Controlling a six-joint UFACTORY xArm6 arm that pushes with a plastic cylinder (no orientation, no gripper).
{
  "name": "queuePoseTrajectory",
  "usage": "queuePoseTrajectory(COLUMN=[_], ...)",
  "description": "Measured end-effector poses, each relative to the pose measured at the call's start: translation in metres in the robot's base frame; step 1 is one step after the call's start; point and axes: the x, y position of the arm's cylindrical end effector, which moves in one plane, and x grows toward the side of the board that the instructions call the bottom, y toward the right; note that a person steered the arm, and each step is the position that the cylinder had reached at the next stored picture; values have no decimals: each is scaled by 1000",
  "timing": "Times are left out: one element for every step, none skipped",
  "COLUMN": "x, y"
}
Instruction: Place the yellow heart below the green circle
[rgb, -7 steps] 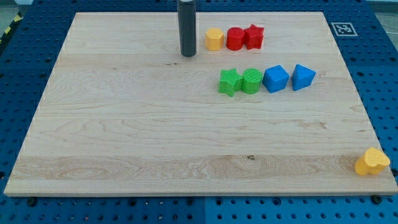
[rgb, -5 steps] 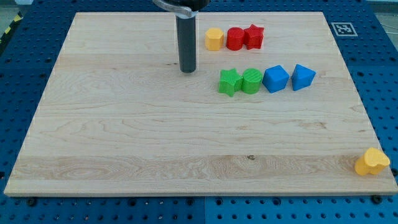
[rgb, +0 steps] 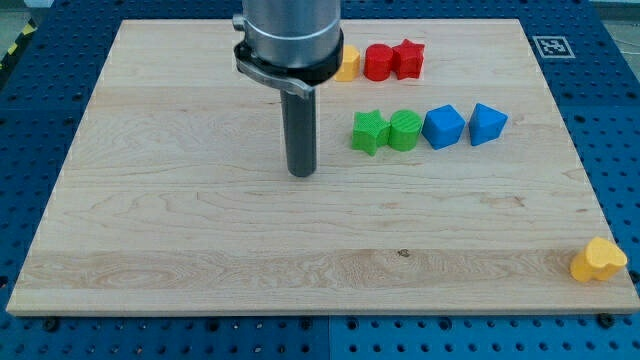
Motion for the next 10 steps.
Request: queuePoseTrajectory(x=[13, 13, 22, 28, 35, 35, 37, 39, 39, 39], y=[32, 63, 97, 117, 133, 138, 148, 163, 178, 206])
